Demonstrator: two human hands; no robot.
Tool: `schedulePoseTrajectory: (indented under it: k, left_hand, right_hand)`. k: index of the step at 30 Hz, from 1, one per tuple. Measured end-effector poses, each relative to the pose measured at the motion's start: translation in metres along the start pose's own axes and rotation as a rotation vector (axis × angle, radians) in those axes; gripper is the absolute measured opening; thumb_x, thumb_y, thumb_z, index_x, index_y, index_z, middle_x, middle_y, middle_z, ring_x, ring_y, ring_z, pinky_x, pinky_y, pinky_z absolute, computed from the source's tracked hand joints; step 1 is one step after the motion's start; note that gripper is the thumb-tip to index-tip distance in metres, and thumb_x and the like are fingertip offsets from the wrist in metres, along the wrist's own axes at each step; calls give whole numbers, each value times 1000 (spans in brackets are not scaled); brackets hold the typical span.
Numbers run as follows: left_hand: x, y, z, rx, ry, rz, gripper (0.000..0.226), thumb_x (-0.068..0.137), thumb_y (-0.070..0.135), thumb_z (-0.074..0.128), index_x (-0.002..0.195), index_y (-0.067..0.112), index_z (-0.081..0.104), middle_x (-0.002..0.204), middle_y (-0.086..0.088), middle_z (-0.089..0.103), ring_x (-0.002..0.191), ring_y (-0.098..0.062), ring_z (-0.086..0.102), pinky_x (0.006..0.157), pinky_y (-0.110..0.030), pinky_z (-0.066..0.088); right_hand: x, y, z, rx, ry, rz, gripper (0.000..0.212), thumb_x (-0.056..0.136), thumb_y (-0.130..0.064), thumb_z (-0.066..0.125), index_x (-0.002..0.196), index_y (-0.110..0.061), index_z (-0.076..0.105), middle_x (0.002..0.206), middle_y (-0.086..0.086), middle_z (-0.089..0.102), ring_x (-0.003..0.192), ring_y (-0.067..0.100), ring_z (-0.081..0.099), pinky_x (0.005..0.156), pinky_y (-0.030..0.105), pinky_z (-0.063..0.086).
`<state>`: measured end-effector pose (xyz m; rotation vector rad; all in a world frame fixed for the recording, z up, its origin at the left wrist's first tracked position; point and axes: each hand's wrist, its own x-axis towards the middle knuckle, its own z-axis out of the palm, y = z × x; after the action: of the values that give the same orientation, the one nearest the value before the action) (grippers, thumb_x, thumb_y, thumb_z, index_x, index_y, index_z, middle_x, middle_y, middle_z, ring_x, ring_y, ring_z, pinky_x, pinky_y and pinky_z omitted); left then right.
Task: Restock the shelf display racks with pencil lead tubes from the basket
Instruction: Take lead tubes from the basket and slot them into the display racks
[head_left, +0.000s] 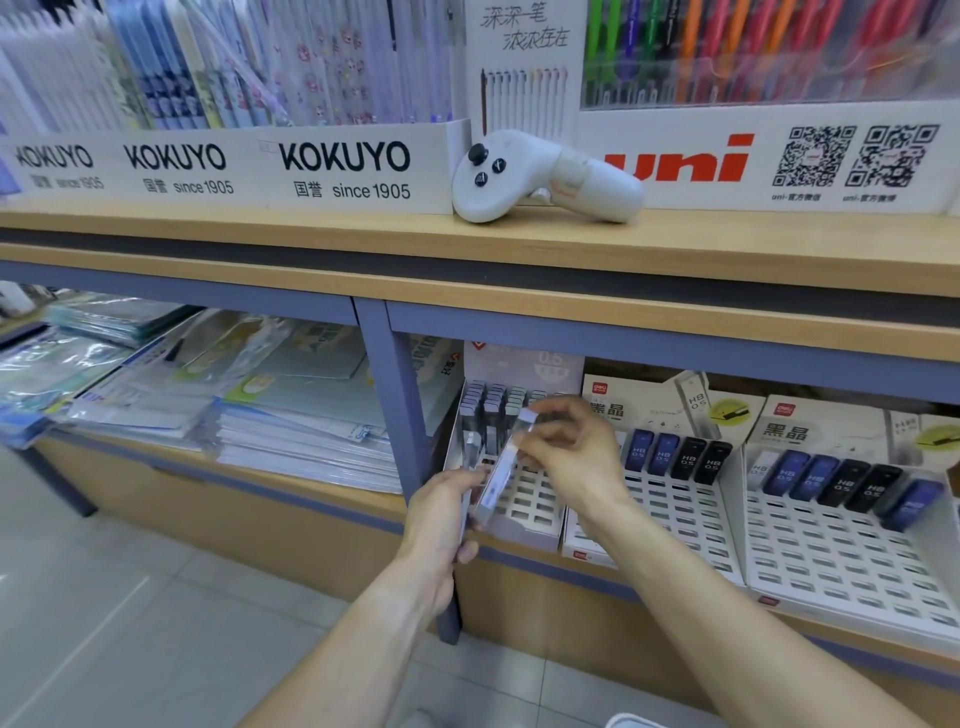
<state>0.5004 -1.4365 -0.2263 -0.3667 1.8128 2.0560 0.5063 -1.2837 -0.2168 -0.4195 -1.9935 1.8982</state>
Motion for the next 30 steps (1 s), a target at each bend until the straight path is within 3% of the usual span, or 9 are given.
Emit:
schedulePoseTrajectory:
  k: [3,6,10,12,15,18,22,30]
  left_hand:
    - [-4,4,1,-73,39,-46,20,95,18,57,99,5,73,79,-6,59,50,-13,41,39,-23,21]
    - [-6,5,2,-24,97,-45,28,98,18,50,92,10,77,86,-7,62,56,-14,41,43,-25,26]
    - [-3,4,2,38,150,-42,34,102,19,46,98,11,78,91,-11,64,60,-18,46,47,-29,37]
    - [-2,4,1,45,146,-25,30,102,17,49,99,13,78,100,-12,69,70,-21,56,56,-29,45]
    - [-3,3,-1,5,117,-9,22,101,9,51,102,11,73,104,-15,75,84,-25,68,67,-29,52]
    - [-5,3,-1,7,105,11,18,102,4,52,106,8,69,95,-13,76,77,-21,69,64,-28,52]
    - [-7,5,-1,32,83,32,19,103,3,51,97,11,68,82,-6,75,68,-15,69,56,-23,51]
    - [-3,2,-2,86,76,19,23,98,-2,50,108,6,69,98,-15,77,87,-27,73,67,-30,55]
  right_hand:
    - [3,2,-2,-42,119,-162,29,85,-12,79,99,-31,62,83,-5,73,83,10,72,79,35,60]
    - [-1,1,2,-106,128,-328,27,88,-11,76,100,-30,60,86,-11,70,84,3,69,76,23,56]
    - [-2,3,10,-135,200,-435,28,92,-11,73,105,-31,59,92,-14,69,88,5,69,77,23,58]
    - [1,5,14,-158,193,-455,33,93,-9,71,115,-30,57,95,-12,67,89,4,69,78,22,58]
    - [4,11,18,-246,152,-512,28,94,-9,70,112,-28,61,96,-15,66,90,1,67,79,24,58]
    - [6,21,20,-306,109,-539,23,95,-10,69,112,-24,63,98,-17,65,91,-1,66,80,25,58]
    - [12,27,19,-336,96,-569,23,95,-11,69,114,-22,63,99,-13,66,93,-2,65,81,23,58]
    - [23,31,21,-460,61,-620,24,95,-14,69,116,-24,64,104,-8,69,91,7,67,78,37,60]
